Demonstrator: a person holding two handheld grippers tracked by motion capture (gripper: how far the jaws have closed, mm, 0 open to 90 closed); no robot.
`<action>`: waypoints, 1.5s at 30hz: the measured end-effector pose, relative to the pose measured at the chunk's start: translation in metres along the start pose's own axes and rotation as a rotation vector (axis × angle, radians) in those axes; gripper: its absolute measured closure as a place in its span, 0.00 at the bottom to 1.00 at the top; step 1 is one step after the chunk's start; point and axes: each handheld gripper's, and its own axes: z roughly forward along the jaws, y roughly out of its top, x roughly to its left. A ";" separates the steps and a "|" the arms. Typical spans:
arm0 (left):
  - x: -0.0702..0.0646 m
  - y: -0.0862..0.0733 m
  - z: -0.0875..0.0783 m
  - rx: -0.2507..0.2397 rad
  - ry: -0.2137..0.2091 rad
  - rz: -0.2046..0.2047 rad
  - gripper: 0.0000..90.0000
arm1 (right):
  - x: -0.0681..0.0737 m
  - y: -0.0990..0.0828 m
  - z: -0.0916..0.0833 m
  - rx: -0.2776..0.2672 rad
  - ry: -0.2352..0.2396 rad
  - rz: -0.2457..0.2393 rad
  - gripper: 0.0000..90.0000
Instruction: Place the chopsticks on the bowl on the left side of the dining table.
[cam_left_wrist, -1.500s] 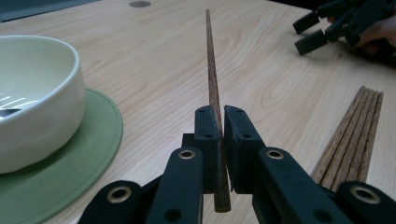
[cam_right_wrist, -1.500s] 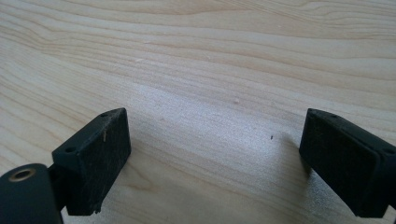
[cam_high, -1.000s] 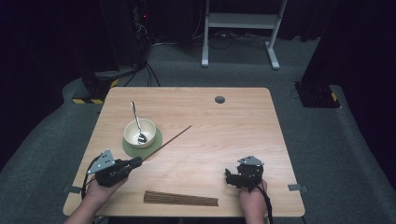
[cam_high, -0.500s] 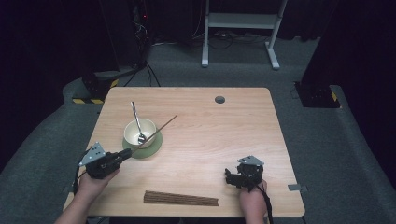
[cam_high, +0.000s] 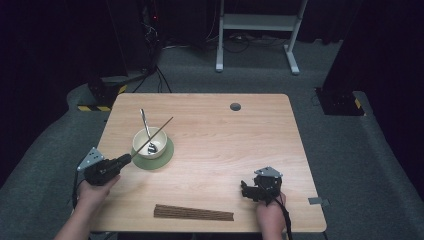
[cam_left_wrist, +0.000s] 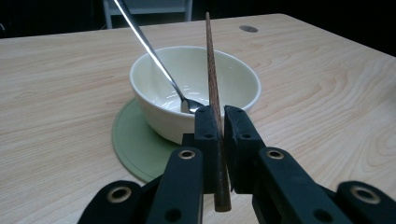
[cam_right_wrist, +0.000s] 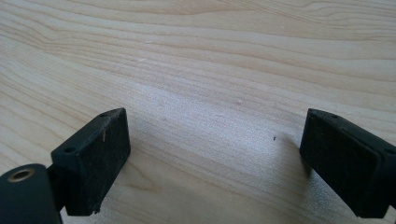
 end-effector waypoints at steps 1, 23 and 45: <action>0.001 0.000 0.001 0.001 0.004 -0.001 0.93 | 0.000 0.000 0.000 -0.001 0.000 0.000 0.09; 0.008 -0.003 0.006 0.018 0.018 -0.027 0.81 | 0.001 -0.001 -0.001 0.000 -0.002 -0.002 0.09; -0.060 0.003 0.010 0.077 -0.131 0.102 0.51 | 0.000 -0.001 -0.001 0.001 0.001 -0.004 0.09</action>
